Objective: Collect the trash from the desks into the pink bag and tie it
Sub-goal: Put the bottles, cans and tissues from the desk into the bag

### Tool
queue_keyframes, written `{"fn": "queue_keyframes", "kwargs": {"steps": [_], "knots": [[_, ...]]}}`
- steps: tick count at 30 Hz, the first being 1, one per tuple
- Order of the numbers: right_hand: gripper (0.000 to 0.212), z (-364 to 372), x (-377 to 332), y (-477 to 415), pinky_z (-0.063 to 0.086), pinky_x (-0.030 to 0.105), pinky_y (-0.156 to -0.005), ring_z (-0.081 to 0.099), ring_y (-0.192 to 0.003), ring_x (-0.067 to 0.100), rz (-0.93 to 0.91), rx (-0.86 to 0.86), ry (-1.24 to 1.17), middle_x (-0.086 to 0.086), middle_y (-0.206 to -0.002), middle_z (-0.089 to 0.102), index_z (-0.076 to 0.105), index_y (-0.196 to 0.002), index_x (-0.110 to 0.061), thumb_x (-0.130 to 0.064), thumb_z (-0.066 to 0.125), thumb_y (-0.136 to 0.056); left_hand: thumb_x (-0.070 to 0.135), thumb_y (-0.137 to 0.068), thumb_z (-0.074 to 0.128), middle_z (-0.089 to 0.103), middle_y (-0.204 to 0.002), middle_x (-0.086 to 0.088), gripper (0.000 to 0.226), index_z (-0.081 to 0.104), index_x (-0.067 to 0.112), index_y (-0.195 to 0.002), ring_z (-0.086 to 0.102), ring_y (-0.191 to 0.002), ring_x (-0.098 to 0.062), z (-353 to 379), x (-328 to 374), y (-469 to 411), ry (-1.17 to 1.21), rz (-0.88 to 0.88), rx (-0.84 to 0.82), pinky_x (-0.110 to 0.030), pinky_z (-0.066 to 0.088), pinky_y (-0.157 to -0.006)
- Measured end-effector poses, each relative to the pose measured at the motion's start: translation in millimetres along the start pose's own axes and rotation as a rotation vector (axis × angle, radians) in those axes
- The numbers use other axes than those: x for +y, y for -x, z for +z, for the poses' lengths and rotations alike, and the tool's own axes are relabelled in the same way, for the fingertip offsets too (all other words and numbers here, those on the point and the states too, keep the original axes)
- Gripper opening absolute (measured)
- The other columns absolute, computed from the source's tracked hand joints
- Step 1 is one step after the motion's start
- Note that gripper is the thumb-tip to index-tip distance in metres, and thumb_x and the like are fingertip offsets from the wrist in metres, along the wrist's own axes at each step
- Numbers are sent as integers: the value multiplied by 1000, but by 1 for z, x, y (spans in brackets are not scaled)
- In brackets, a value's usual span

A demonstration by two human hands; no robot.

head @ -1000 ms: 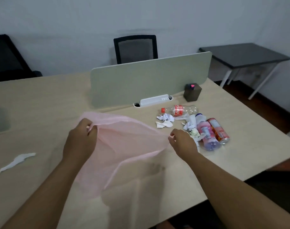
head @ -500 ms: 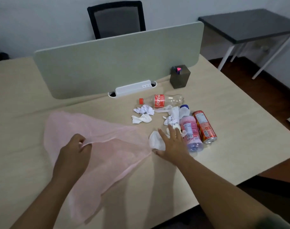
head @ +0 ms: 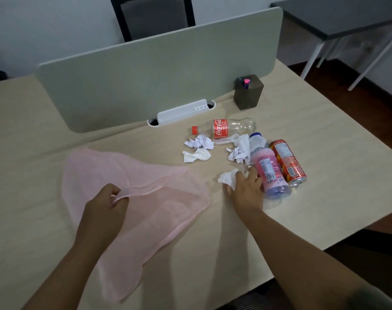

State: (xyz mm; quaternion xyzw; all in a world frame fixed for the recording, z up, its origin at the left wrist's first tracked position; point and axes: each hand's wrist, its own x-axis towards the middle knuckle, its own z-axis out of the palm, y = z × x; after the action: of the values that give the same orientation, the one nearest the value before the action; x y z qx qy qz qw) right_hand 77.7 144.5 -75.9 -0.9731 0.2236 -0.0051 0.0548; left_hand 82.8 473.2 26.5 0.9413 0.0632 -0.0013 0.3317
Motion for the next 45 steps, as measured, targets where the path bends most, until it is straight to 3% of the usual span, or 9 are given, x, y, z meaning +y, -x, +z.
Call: {"fn": "queue_keyframes", "kwargs": {"steps": [6,12,15,18,21,29,34,38,45], "knots": [[32,3,-1,50,50,41,-77,52,-106,39,58,-20,-319,18,-130,37,56,-113,-10,-31,62,-90,28,-90,55,60,-60,5,13,55,35,-79,55,-51,-12,-7,-7,-9,82,51,-66,-29,42,-49],[33,-1,-21,85,47,38,-62,60,-89,34,-26,-96,-242,10,-110,46,58,-112,-15,-36,63,-87,33,-91,55,59,-61,1,11,54,29,-81,57,-58,-20,-15,-18,-18,98,123,-123,-32,46,-54],[52,-2,-26,97,47,43,-74,59,-93,38,-78,110,-2,12,-116,57,66,-108,-21,-49,78,-65,34,-90,54,61,-64,1,10,54,29,-81,58,-60,-22,-17,-23,-20,81,157,-166,-34,49,-56],[82,-1,-19,96,35,59,-98,45,-126,48,130,189,43,20,-143,47,58,-132,-29,-66,74,-60,36,-88,54,60,-61,2,9,54,28,-83,58,-59,-22,-19,-26,-21,70,187,-179,-34,48,-55],[82,9,-6,99,34,65,-98,29,-137,52,340,152,-100,23,-146,43,56,-134,-27,-67,74,-65,36,-86,53,60,-60,2,9,54,27,-83,57,-59,-23,-21,-28,-24,61,210,-175,-35,49,-57],[38,10,3,110,46,44,-73,53,-92,39,232,233,-122,16,-107,57,69,-103,-15,-37,76,-72,32,-87,53,57,-60,1,8,54,26,-81,53,-58,-25,-19,-35,-25,42,228,-201,-33,43,-52],[48,6,-13,114,42,45,-80,59,-93,36,84,350,66,11,-114,61,68,-107,-24,-47,77,-66,32,-87,54,59,-62,4,9,54,27,-81,54,-59,-24,-17,-33,-23,55,223,-220,-32,43,-54],[83,2,8,109,22,64,-107,27,-139,46,373,233,-52,17,-153,33,50,-138,-30,-71,66,-67,32,-87,54,58,-62,6,10,53,27,-79,53,-59,-25,-16,-31,-23,67,211,-220,-33,43,-54],[119,0,57,95,17,65,-112,-2,-145,47,536,-42,-171,11,-162,-9,6,-152,-37,-91,53,-57,34,-89,53,60,-69,16,9,54,27,-83,53,-56,-22,-9,-31,-23,40,224,-207,-32,42,-51]]}}
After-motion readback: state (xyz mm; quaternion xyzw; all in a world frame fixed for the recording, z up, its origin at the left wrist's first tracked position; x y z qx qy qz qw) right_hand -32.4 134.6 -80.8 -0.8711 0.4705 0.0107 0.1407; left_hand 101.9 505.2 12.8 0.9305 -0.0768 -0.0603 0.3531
